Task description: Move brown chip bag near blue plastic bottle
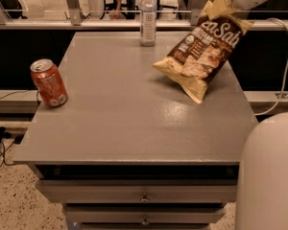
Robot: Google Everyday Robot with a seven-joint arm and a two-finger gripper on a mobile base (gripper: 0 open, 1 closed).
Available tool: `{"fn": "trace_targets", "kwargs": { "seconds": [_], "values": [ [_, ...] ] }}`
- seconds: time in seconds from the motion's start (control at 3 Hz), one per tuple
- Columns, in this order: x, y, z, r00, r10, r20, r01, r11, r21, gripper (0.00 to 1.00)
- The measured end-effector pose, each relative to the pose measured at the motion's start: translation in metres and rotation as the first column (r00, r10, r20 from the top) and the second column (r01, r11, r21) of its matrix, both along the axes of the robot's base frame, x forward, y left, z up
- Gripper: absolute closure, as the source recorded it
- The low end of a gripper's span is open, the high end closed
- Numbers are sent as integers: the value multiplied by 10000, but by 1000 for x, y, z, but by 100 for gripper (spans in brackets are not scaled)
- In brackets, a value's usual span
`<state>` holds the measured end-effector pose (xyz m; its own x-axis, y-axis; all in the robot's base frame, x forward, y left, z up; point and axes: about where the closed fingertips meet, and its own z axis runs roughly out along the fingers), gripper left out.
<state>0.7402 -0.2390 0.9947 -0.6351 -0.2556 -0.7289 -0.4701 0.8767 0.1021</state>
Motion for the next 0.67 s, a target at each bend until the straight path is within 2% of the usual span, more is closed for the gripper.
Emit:
{"fn": "trace_targets", "kwargs": {
  "seconds": [0.33, 0.67],
  "values": [
    [26, 5, -4, 9978, -665, -78, 669, 9961, 572, 100],
    [46, 13, -12, 9914, -1280, -256, 1301, 9842, 1201, 100]
  ]
}}
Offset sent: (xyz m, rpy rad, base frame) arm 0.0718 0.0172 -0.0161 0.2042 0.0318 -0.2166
